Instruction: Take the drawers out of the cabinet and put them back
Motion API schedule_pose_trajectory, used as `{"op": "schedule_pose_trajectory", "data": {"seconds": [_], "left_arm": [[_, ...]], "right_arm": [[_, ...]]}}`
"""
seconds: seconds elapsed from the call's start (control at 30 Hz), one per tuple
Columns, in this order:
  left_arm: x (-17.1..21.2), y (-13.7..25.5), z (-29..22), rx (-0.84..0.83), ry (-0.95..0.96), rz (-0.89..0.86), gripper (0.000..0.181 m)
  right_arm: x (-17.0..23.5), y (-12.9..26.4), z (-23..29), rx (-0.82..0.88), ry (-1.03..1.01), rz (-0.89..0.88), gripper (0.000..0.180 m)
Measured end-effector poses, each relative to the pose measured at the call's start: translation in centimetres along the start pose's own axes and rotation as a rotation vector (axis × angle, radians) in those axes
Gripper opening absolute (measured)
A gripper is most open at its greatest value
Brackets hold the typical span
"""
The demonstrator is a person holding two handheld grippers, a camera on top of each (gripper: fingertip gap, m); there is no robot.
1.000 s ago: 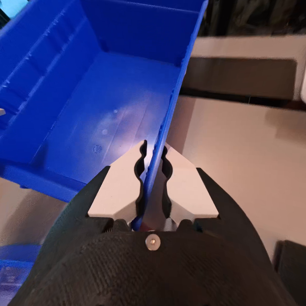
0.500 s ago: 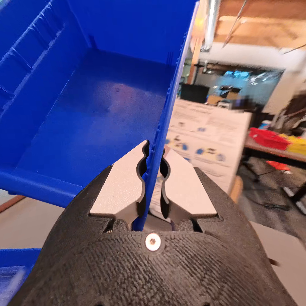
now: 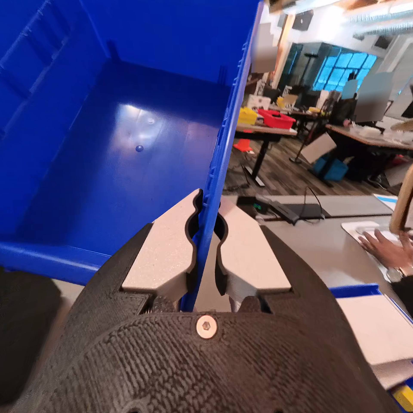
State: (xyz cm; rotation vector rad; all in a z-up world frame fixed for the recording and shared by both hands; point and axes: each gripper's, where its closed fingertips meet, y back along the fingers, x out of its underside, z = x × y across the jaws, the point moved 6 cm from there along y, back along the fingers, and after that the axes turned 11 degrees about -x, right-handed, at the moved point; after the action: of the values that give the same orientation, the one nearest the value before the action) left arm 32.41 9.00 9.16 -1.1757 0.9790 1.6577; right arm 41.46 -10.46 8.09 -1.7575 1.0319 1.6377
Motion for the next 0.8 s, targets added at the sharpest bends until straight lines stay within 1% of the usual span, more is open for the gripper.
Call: {"op": "schedule_pose_trajectory", "data": {"seconds": [0.1,0.2,0.33,0.43,0.53,0.63,0.73,0.8], "left_arm": [[3.1,-3.7,-5.4,0.044,0.025,0.047,0.004],[7.3,-7.2,-8.9,0.057,0.066,0.140,0.004],[14.1,-10.2,-11.9,0.060,0.080,0.300,0.004],[18.3,-11.1,-12.8,0.074,0.096,0.409,0.005],[20.4,-11.6,-13.0,0.081,0.096,0.472,0.005],[21.4,-11.9,-13.2,0.098,0.091,0.501,0.007],[22.7,-12.1,-13.6,0.114,0.079,0.532,0.011],[23.3,-12.1,-13.9,0.112,0.061,0.513,0.013]], "right_arm": [[4.8,-2.4,-4.4,-0.010,-0.013,0.082,0.004],[10.2,-5.7,-6.7,-0.050,-0.028,0.180,0.004],[17.8,-9.1,-7.2,-0.120,-0.066,0.348,0.004],[21.9,-10.2,-6.5,-0.152,-0.080,0.435,0.004],[23.9,-10.5,-6.0,-0.158,-0.101,0.481,0.004],[25.1,-11.0,-6.0,-0.169,-0.133,0.506,0.004],[26.2,-11.4,-5.9,-0.178,-0.122,0.544,0.005],[26.6,-11.6,-5.9,-0.158,-0.136,0.534,0.005]]}}
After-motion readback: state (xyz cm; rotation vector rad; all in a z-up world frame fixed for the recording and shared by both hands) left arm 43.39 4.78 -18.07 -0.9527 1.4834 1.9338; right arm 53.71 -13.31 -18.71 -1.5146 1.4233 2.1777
